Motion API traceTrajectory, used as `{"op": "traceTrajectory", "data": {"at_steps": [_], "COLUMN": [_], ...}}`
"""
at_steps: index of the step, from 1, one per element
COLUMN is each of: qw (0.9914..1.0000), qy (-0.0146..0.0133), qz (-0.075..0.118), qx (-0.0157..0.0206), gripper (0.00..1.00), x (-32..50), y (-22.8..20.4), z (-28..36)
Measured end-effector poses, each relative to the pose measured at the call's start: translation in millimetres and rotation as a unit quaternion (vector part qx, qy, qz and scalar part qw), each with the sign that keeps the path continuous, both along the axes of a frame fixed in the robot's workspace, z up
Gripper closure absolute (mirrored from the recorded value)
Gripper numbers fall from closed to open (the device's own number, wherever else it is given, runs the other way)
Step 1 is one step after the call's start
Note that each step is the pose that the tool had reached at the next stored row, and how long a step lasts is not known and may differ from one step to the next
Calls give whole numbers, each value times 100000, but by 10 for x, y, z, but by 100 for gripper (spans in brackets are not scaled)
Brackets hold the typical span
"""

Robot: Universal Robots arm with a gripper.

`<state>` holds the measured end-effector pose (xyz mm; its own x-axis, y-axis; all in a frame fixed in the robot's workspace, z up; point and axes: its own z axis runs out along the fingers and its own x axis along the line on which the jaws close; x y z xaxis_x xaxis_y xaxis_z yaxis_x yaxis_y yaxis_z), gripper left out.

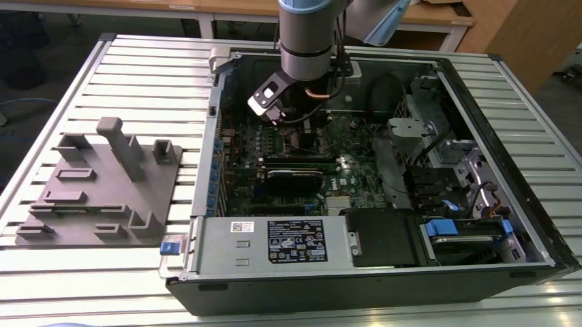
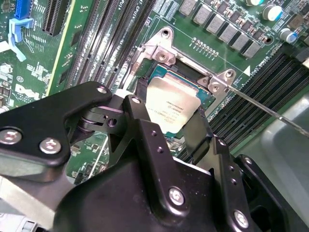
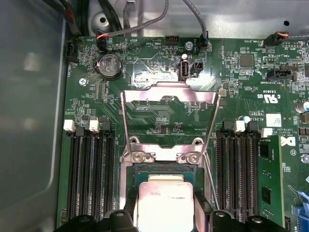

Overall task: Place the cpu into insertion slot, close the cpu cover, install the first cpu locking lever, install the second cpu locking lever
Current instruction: 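Place the cpu into insertion slot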

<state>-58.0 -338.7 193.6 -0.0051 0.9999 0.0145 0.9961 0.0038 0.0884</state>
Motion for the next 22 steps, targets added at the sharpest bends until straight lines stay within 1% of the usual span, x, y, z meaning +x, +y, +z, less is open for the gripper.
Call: {"op": "traceTrajectory", "data": {"at_steps": [8, 11, 15, 19, 22], "qw": [100000, 100000, 100000, 100000, 100000], "qy": [6, 45, 8, 8, -46], "qz": [-6, -1, -6, -4, -4], "qx": [-9, -67, -9, -8, 122], "gripper": [46, 46, 46, 46, 46], "x": [12, 11, 12, 12, 14], "y": [12, 16, 21, 20, 25], "z": [-8, -23, -35, -34, -13]}}
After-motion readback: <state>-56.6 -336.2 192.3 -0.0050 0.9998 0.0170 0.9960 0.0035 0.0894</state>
